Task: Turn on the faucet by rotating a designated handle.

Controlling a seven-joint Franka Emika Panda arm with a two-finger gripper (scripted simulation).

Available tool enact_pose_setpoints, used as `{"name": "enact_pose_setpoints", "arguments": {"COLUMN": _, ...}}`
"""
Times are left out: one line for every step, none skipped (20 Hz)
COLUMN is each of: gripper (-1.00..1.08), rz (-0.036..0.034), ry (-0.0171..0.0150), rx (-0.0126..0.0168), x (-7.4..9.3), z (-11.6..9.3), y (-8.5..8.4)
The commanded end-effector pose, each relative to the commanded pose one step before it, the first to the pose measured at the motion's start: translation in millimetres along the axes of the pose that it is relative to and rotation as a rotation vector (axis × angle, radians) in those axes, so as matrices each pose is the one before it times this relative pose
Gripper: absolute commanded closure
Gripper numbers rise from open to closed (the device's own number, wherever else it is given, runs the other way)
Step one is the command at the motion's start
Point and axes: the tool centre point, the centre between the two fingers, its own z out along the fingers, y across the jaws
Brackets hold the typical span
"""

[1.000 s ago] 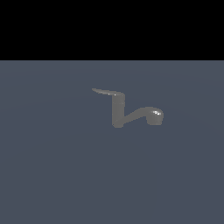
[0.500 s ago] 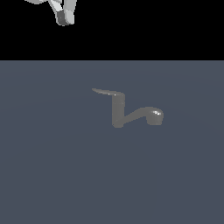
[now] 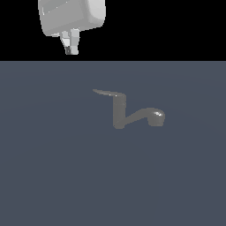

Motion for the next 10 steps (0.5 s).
{"name": "enact_pose_setpoints", "arguments": {"gripper": 1.08, "rz": 0.05332, "ry": -0.00031, "rx": 0.00223, "x": 9.40, "z": 11.98, "y": -10.71}}
{"name": "enact_pose_setpoints", "arguments": {"gripper": 1.08, "rz": 0.02065, "ry": -0.00010, "rx": 0.00047, "x": 3.72, "z": 4.67, "y": -4.15}}
{"name": "enact_pose_setpoints", "arguments": {"gripper": 1.08, "rz": 0.02065, "ry": -0.00008, "rx": 0.00044, "x": 3.73, "z": 4.67, "y": -4.14}}
{"name": "enact_pose_setpoints", "arguments": {"gripper": 1.08, "rz": 0.02067, "ry": -0.00005, "rx": 0.00040, "x": 3.75, "z": 4.67, "y": -4.14}}
{"name": "enact_pose_setpoints", "arguments": {"gripper": 1.08, "rz": 0.02072, "ry": -0.00002, "rx": 0.00037, "x": 3.77, "z": 4.68, "y": -4.14}}
{"name": "enact_pose_setpoints", "arguments": {"gripper": 1.08, "rz": 0.02081, "ry": 0.00002, "rx": 0.00033, "x": 3.80, "z": 4.70, "y": -4.15}}
{"name": "enact_pose_setpoints", "arguments": {"gripper": 1.08, "rz": 0.02093, "ry": 0.00005, "rx": 0.00029, "x": 3.84, "z": 4.72, "y": -4.16}}
{"name": "enact_pose_setpoints", "arguments": {"gripper": 1.08, "rz": 0.02107, "ry": 0.00009, "rx": 0.00026, "x": 3.88, "z": 4.75, "y": -4.19}}
{"name": "enact_pose_setpoints", "arguments": {"gripper": 1.08, "rz": 0.02127, "ry": 0.00012, "rx": 0.00022, "x": 3.93, "z": 4.80, "y": -4.22}}
{"name": "enact_pose_setpoints", "arguments": {"gripper": 1.08, "rz": 0.02151, "ry": 0.00016, "rx": 0.00019, "x": 3.99, "z": 4.85, "y": -4.25}}
